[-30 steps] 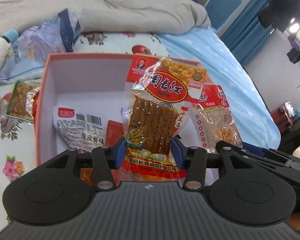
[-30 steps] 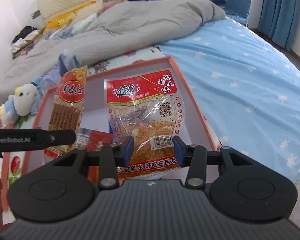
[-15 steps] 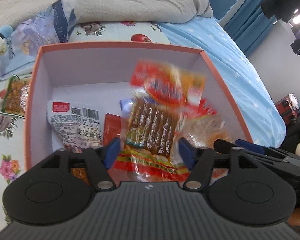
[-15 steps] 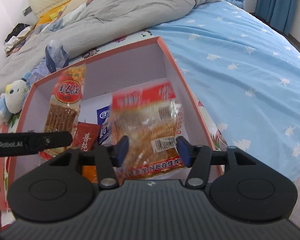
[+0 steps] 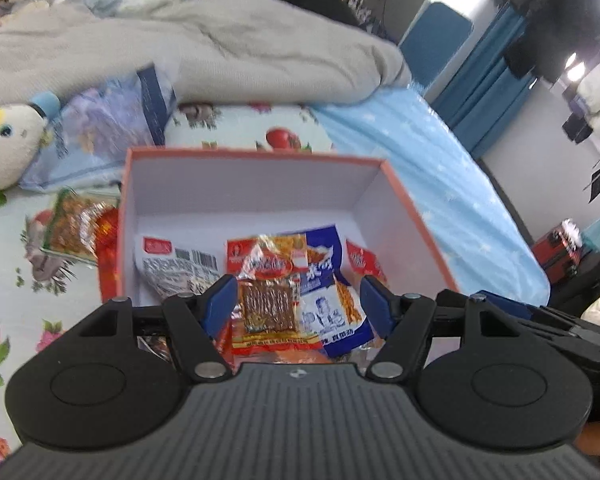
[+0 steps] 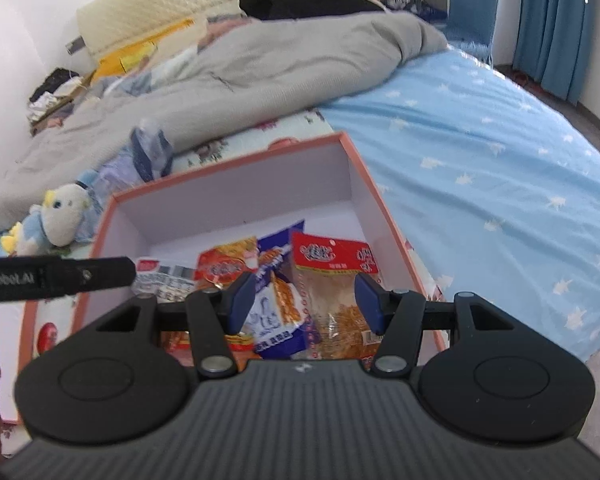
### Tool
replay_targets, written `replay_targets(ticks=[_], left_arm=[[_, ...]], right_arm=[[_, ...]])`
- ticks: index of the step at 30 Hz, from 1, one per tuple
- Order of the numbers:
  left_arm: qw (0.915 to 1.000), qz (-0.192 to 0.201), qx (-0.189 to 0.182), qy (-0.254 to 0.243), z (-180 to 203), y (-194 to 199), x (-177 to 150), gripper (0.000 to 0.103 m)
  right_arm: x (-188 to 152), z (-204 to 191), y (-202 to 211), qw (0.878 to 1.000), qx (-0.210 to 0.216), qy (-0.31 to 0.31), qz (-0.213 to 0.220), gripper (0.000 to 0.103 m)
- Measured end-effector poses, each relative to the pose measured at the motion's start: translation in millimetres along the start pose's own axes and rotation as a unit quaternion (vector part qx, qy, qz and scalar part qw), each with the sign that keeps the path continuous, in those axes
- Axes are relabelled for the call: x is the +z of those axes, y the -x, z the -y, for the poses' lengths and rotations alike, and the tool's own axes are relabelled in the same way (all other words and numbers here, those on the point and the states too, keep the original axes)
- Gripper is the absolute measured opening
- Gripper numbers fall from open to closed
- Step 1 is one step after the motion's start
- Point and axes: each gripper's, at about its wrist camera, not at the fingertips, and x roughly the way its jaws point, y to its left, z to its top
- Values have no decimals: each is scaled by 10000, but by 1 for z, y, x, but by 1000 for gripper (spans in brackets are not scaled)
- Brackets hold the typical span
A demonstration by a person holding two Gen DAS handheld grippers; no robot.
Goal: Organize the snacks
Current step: 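Open both tools to drop the packets into the deeper box, then withdraw both open tools from the deeper box toward the remaining packets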
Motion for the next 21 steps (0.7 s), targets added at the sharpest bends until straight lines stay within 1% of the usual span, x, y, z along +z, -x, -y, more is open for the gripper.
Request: replay_targets(ticks=[8, 13, 15, 21], left_arm=[[9985, 502, -6, -198, -2, 65, -6, 73], [9963, 808, 36, -281, -12, 107, -14, 73], [9951, 946, 42, -275, -18, 123, -19, 73], [9933, 1144, 32, -165, -37, 160, -33, 73]], right_arm=[[-4, -24, 50, 9985, 166, 61, 512, 58], [-12, -45, 73, 9969, 274, 116, 729, 58], [-16, -54, 81, 9962, 326, 144, 793, 58], [-28, -82, 100, 9939, 484, 290, 948, 58]])
